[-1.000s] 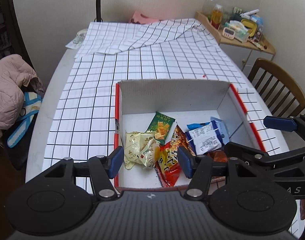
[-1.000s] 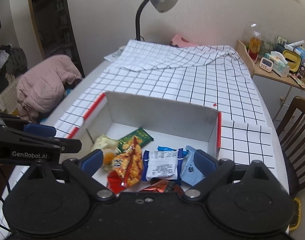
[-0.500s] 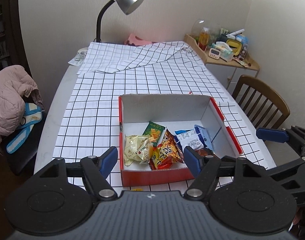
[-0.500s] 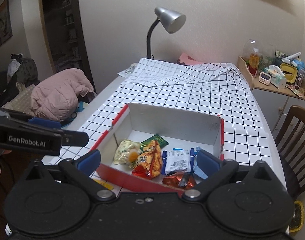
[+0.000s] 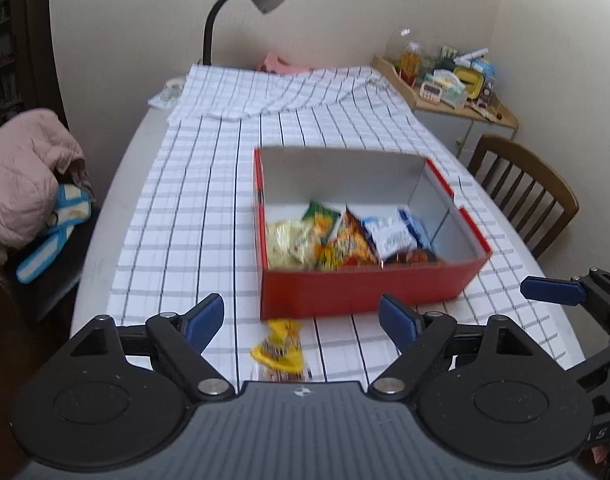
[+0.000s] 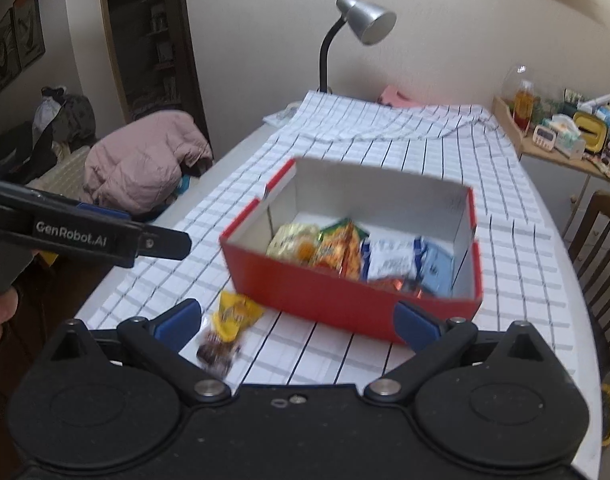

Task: Organize snacks
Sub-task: 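Withdraw both tools from the red box toward the remaining snacks, then grasp the brown chocolate cake with left tool while right tool grasps purple candy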

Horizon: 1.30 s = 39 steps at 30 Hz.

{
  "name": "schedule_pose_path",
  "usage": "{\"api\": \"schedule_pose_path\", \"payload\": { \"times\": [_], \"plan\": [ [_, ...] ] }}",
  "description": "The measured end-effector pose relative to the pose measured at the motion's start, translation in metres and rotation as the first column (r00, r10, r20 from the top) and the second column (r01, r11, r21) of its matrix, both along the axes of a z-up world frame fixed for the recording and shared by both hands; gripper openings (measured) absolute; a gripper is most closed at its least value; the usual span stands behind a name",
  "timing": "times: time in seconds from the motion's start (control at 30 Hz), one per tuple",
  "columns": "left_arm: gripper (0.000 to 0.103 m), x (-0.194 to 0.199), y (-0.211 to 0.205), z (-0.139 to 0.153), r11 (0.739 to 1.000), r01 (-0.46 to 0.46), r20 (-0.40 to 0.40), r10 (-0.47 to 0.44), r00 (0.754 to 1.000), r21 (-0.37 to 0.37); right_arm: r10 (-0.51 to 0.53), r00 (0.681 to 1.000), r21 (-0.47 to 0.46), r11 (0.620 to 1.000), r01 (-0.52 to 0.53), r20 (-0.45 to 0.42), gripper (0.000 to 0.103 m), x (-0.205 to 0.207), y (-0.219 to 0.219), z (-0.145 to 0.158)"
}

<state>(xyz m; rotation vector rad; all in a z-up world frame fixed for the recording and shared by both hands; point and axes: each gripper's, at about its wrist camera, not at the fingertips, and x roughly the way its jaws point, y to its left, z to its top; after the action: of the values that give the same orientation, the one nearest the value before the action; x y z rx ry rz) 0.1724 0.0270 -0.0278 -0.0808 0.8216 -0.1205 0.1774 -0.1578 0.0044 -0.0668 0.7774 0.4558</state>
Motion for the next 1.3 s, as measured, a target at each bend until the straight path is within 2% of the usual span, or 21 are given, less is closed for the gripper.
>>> {"api": "schedule_pose_path", "payload": {
  "times": [0.07,0.3,0.53,0.7,0.87,1.03,1.1,1.17,1.23,1.3],
  "plan": [
    [0.092,-0.003,-0.001,-0.012,1.0,0.002,-0.021,-0.002,1.0,-0.002,0.001,1.0,-0.008,1.0,-0.002,-0.021,0.103,-0.007,0.003,-0.012],
    [0.092,-0.002,-0.003,-0.062,0.999,-0.038,-0.141,0.041,0.989,0.023,-0.001,0.995,-0.091,0.996,-0.009,-0.102,0.099,-0.021,0.017,-0.065],
    [0.092,0.002,-0.011,-0.102,0.998,-0.033,-0.223,0.046,0.974,0.058,0.007,0.982,-0.112,0.993,-0.029,-0.191,0.091,-0.02,0.022,-0.103],
    [0.092,0.005,-0.017,-0.119,0.996,-0.015,-0.252,0.037,0.967,0.086,0.022,0.969,-0.106,0.993,-0.049,-0.246,0.083,-0.01,0.026,-0.119],
    [0.092,0.013,-0.01,-0.127,0.997,-0.053,-0.284,0.067,0.956,0.058,0.033,0.969,-0.122,0.99,-0.064,-0.246,0.077,-0.003,0.031,-0.125],
    [0.092,0.019,-0.005,-0.137,0.995,-0.092,-0.326,0.102,0.94,0.046,0.04,0.963,-0.132,0.988,-0.077,-0.266,0.064,0.003,0.032,-0.13],
    [0.089,0.02,-0.004,-0.139,0.994,-0.095,-0.33,0.106,0.938,0.049,0.041,0.961,-0.145,0.986,-0.083,-0.272,0.06,0.003,0.033,-0.132],
    [0.078,0.02,-0.005,-0.141,0.995,-0.09,-0.339,0.101,0.935,0.048,0.044,0.965,-0.162,0.983,-0.089,-0.259,0.058,0.002,0.034,-0.133],
    [0.077,0.021,-0.006,-0.142,0.994,-0.09,-0.338,0.104,0.936,0.057,0.047,0.967,-0.174,0.98,-0.093,-0.252,0.055,0.001,0.035,-0.133],
    [0.067,0.021,-0.007,-0.142,0.995,-0.083,-0.336,0.099,0.937,0.062,0.047,0.969,-0.189,0.977,-0.095,-0.243,0.053,0.0,0.036,-0.133]
  ]
}}
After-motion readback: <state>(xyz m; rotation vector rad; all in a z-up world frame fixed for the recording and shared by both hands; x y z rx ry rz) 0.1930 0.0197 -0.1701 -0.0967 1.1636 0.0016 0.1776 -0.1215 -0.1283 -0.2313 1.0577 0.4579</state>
